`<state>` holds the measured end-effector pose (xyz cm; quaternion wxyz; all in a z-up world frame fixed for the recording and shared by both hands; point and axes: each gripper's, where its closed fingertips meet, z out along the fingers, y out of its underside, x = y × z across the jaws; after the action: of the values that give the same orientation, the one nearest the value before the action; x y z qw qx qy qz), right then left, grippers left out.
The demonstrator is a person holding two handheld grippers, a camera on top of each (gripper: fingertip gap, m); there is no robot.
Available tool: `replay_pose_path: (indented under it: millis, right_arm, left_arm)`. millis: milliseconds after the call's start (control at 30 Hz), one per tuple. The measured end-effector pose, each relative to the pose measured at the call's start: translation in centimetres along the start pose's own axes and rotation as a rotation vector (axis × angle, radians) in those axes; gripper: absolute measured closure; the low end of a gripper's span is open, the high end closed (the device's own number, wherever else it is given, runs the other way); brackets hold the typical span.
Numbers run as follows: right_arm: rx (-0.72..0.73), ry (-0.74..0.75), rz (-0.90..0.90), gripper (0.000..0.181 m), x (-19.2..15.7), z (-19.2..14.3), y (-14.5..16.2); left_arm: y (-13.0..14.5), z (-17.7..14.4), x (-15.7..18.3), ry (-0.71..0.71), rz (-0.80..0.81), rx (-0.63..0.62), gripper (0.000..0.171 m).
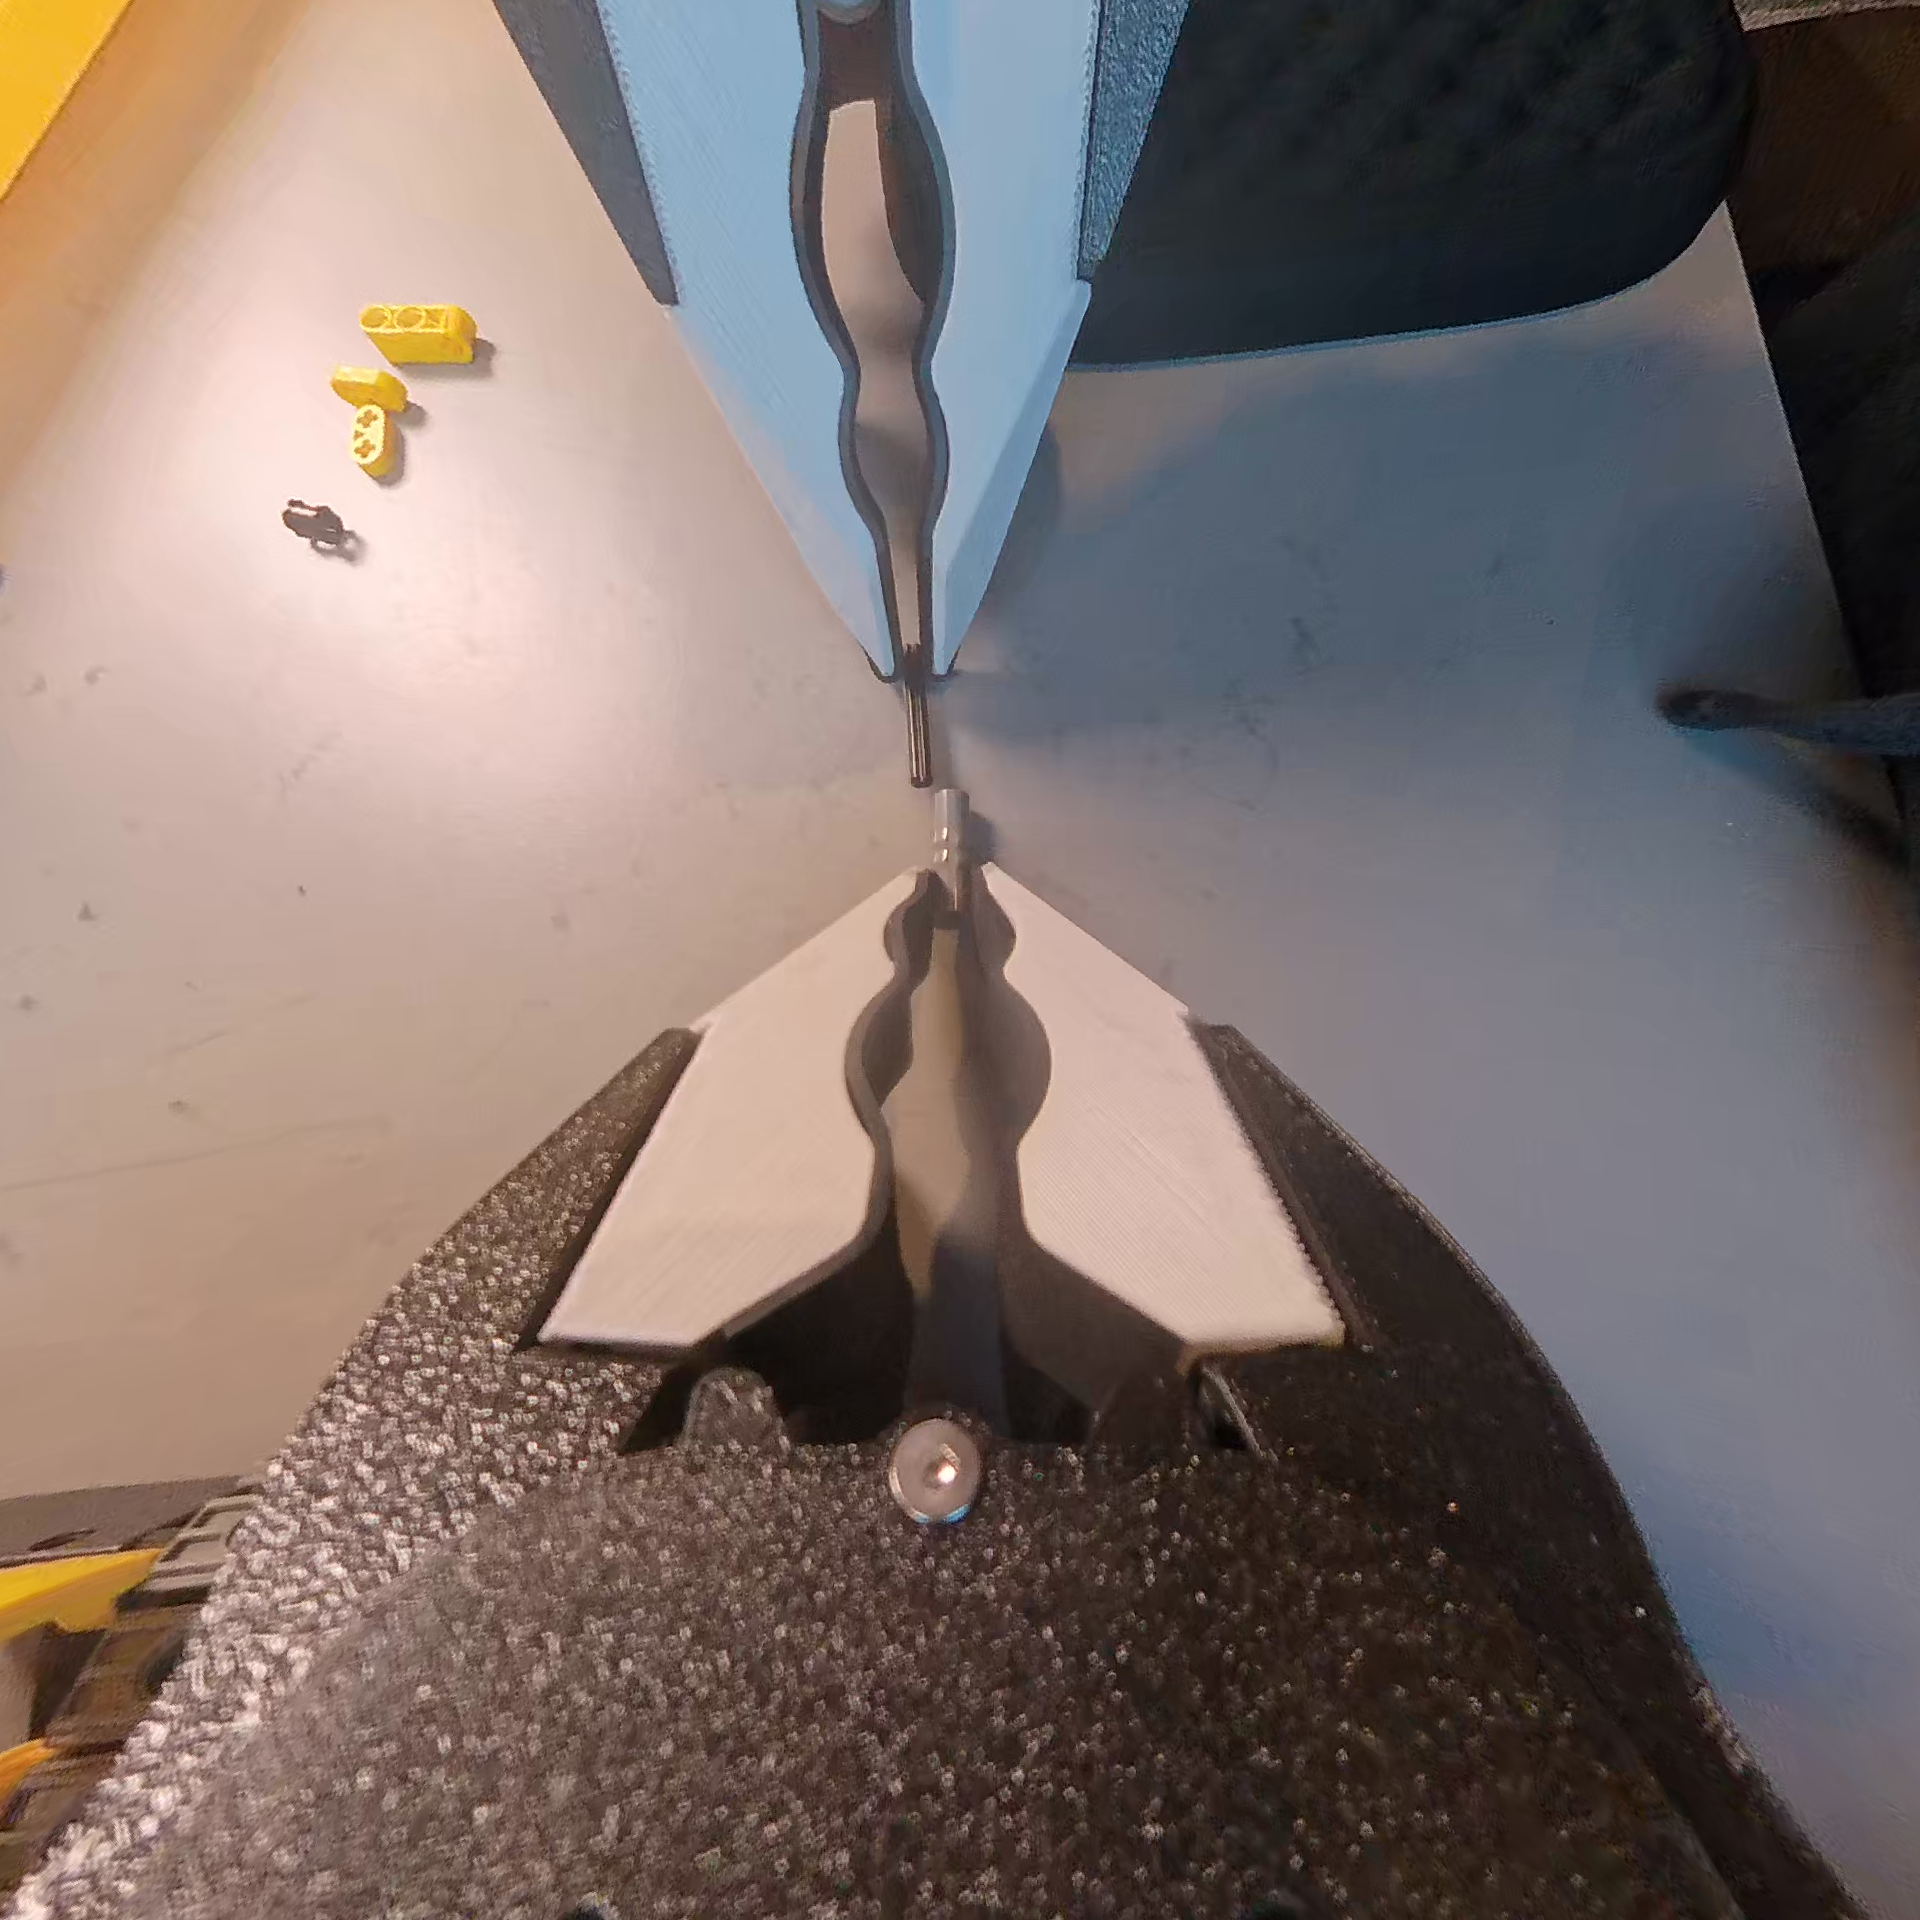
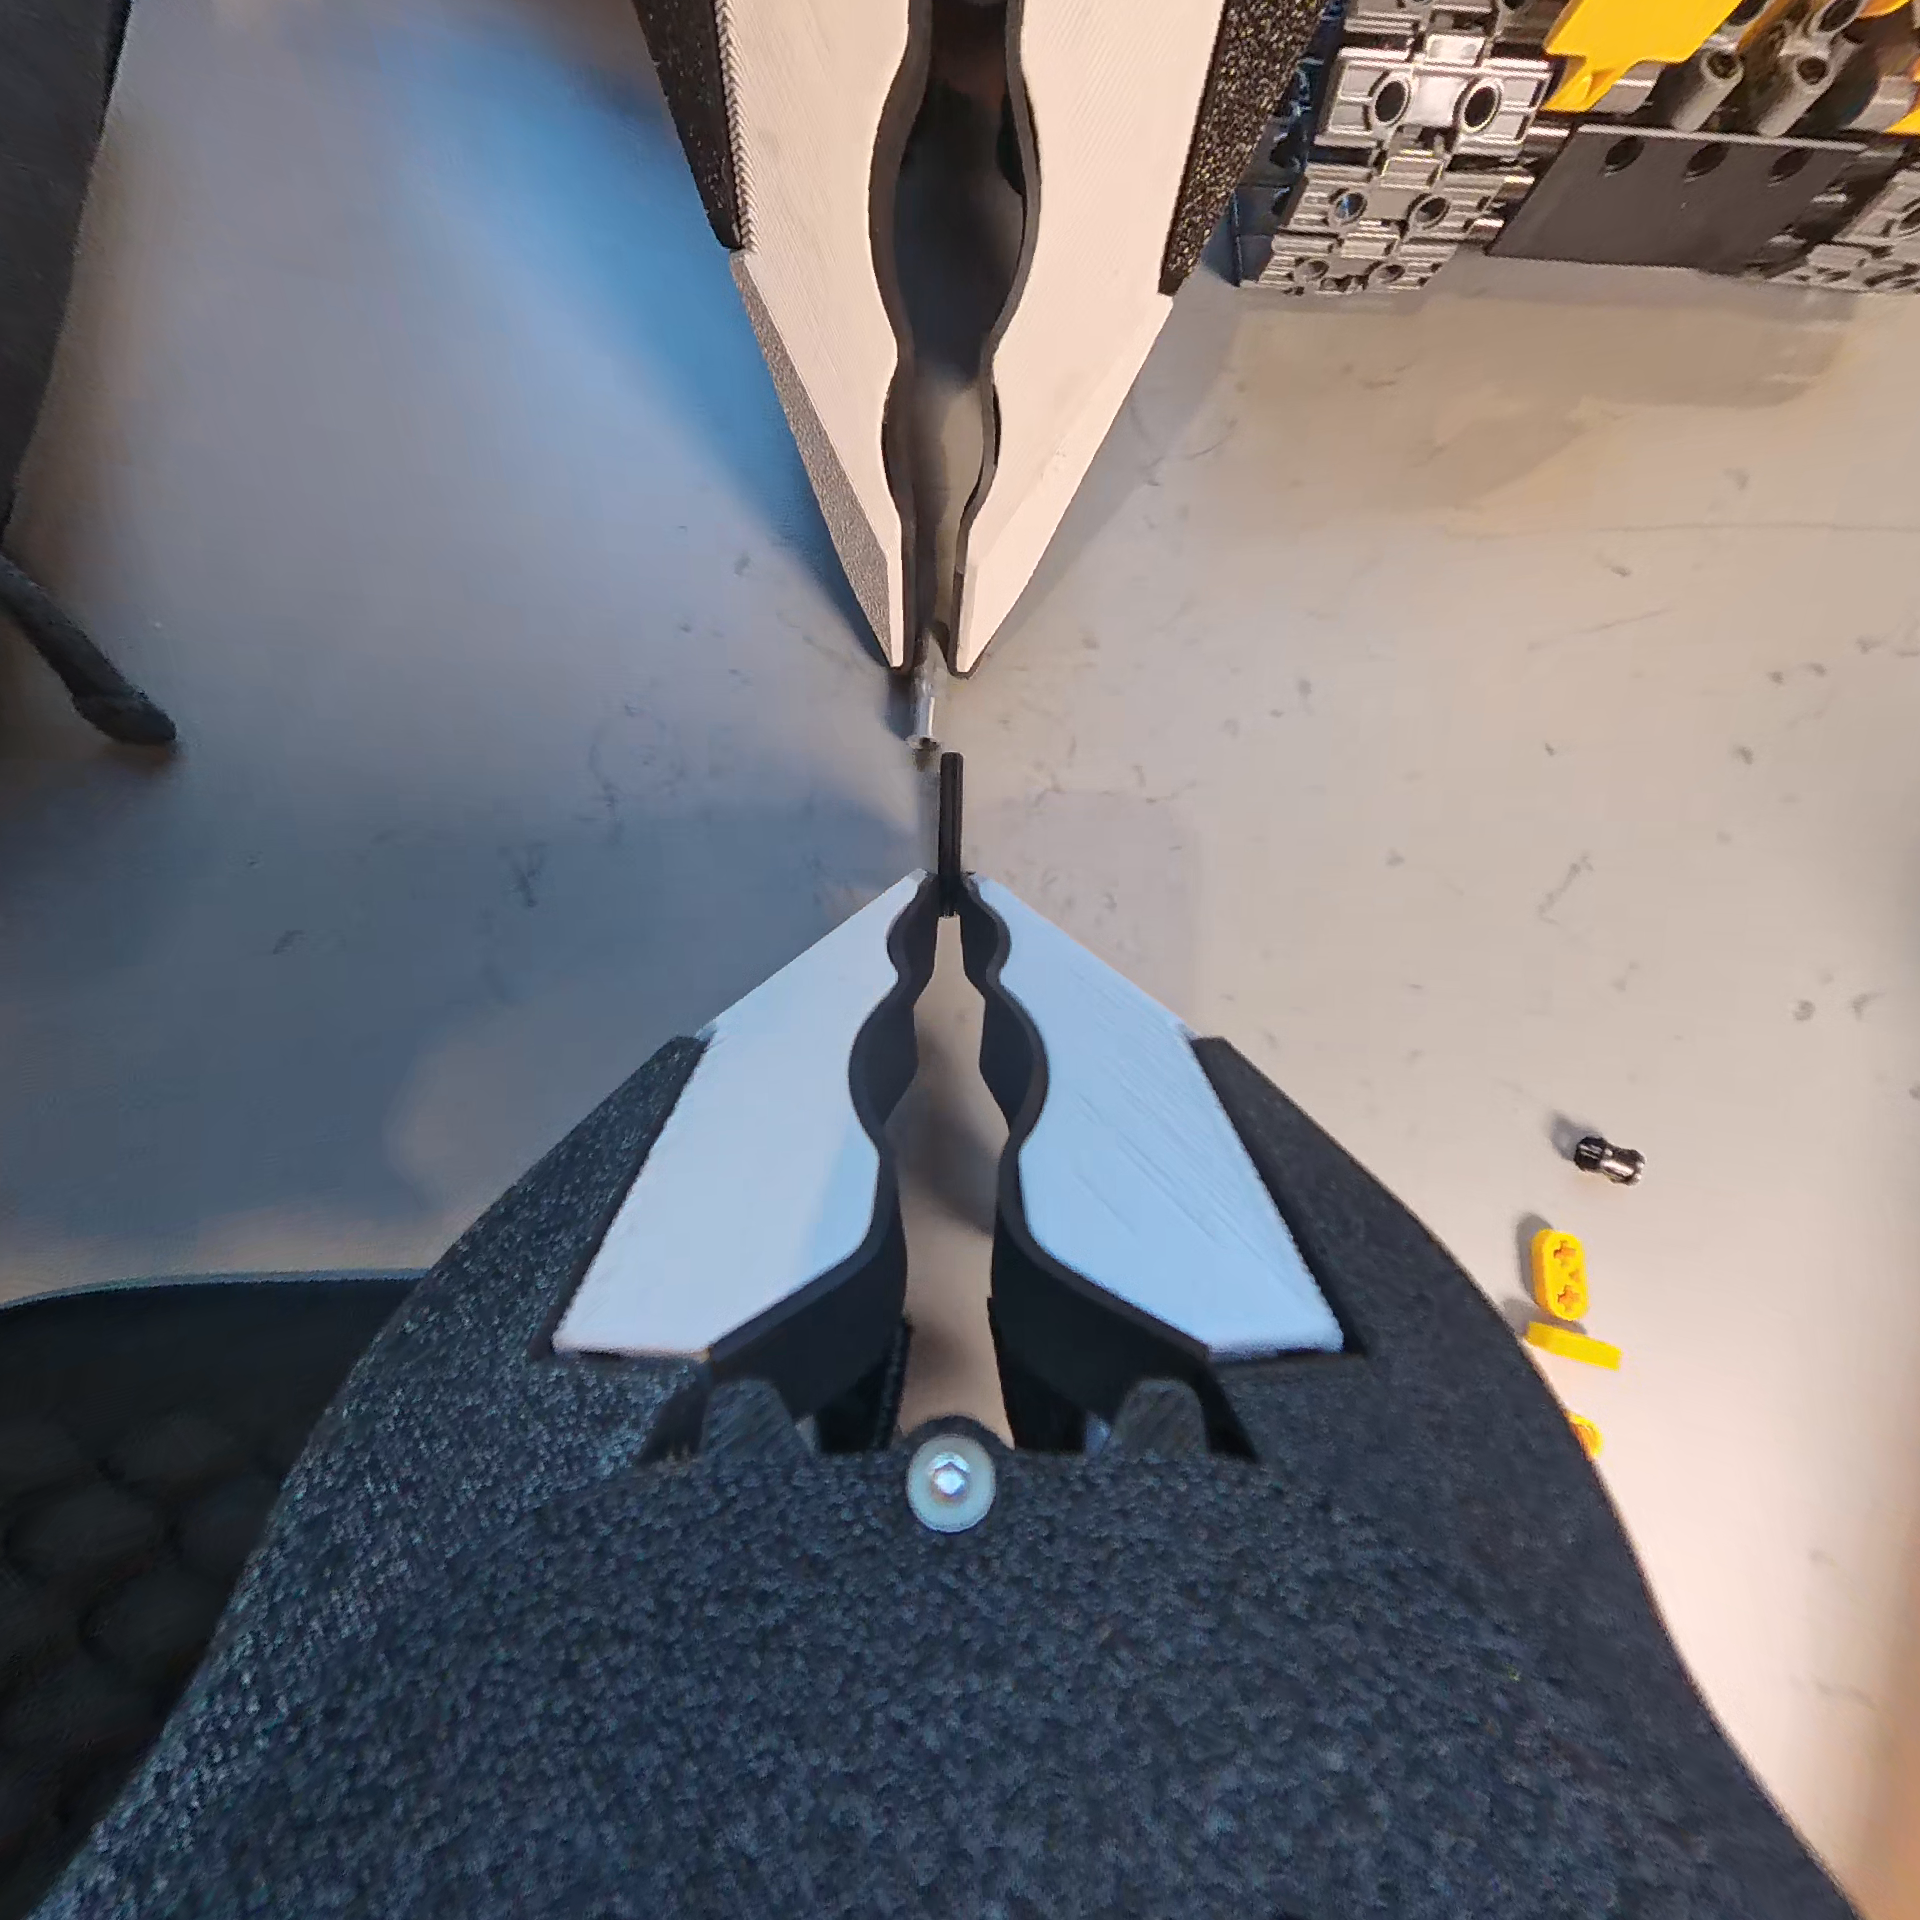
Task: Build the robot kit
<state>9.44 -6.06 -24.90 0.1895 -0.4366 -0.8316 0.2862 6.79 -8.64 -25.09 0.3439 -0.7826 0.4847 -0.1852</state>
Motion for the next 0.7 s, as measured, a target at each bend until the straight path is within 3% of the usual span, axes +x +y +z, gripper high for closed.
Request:
replay_pose_path:
  millis: [200, 267, 333, 500, 700]
  right_arm:
    - [0.006, 0.003, 0.003, 0.176, 0.1, 0.0, 0.0]
    - [0.009, 0.012, -0.008, 0.167, 0.2, -0.1, 0.0]
    - [0.067, 0.011, -0.024, 0.163, 0.1, -0.6, -1.0]
    - [0.388, 0.014, -0.074, 0.163, -0.5, -3.1, -6.5]
    - [0.549, 0.021, -0.044, 0.174, -0.3, -4.4, -8.8]
  left_arm:
    - [0.0, 0.0, 0.1, 0.002, 0.007, 0.000, 0.167]
    - [-0.2, -0.1, 0.0, -0.007, 0.011, 0.009, 0.167]
    - [-1.1, -0.9, -0.3, -0.022, 0.000, 0.083, 0.166]
    - [-5.1, -4.6, -0.5, -0.001, -0.055, 0.405, 0.166]
    - [-6.4, -5.5, 0.1, -0.006, -0.023, 0.500, 0.166]
